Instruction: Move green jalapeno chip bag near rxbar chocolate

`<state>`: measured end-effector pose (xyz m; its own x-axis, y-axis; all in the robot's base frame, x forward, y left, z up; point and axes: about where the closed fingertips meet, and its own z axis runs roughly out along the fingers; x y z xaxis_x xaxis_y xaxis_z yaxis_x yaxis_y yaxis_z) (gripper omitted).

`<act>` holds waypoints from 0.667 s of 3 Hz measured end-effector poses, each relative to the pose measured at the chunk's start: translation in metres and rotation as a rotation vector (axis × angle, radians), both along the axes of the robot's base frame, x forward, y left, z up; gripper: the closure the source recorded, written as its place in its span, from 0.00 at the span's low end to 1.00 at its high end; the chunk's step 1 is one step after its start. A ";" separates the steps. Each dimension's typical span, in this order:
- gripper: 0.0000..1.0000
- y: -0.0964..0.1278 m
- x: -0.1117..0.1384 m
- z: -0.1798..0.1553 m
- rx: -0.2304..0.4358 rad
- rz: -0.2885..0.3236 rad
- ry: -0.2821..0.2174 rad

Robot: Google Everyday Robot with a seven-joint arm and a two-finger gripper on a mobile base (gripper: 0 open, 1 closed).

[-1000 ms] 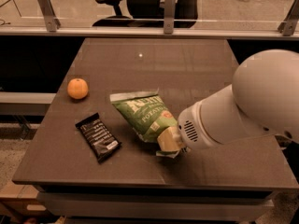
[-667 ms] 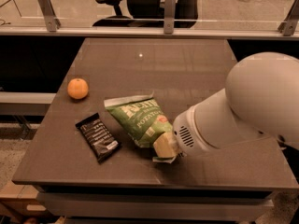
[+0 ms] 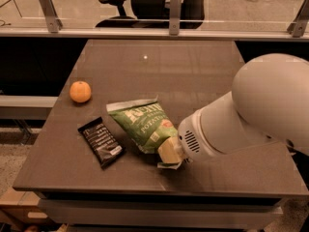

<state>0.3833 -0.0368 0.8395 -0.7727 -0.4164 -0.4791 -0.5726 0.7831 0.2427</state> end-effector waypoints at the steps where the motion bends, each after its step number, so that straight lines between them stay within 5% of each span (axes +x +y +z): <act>1: 0.36 0.001 0.000 0.001 -0.001 0.002 -0.002; 2: 0.12 0.002 -0.001 0.001 -0.002 0.004 -0.003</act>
Offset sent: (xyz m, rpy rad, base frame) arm -0.0003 0.0008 0.0005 -0.0009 -0.0013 0.0017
